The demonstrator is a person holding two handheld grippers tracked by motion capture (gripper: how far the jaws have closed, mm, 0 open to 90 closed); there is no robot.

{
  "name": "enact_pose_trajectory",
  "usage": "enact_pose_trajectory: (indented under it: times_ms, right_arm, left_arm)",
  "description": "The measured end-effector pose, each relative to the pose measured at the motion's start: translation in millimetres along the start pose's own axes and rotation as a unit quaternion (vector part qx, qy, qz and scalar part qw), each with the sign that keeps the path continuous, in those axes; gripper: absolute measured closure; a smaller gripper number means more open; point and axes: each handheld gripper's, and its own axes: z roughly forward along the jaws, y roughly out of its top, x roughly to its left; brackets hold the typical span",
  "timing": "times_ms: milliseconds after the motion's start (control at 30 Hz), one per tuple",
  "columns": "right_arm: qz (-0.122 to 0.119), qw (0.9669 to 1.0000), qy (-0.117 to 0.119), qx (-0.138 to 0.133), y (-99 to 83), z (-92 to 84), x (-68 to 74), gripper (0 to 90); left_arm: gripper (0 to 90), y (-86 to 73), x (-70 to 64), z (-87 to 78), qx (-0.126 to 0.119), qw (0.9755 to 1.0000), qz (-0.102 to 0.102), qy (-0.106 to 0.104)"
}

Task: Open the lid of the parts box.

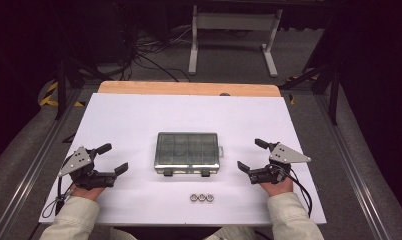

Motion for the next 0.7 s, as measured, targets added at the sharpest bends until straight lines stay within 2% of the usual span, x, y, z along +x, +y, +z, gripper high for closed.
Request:
enact_pose_trajectory:
  times_ms: [467, 700]
  right_arm:
    - [-0.001, 1.0, 0.003, -0.005, 2.6, 1.1, 1.8, 1.1]
    - [-0.003, 1.0, 0.006, -0.003, 13.8, 9.7, 7.3, 1.3]
  left_arm:
    - [6.7, 6.3, -4.8, 5.5, 0.002, 1.0, 0.008, -0.004]
    - [6.7, 13.9, -6.6, 13.5, 0.0, 0.9999, 0.001, -0.012]
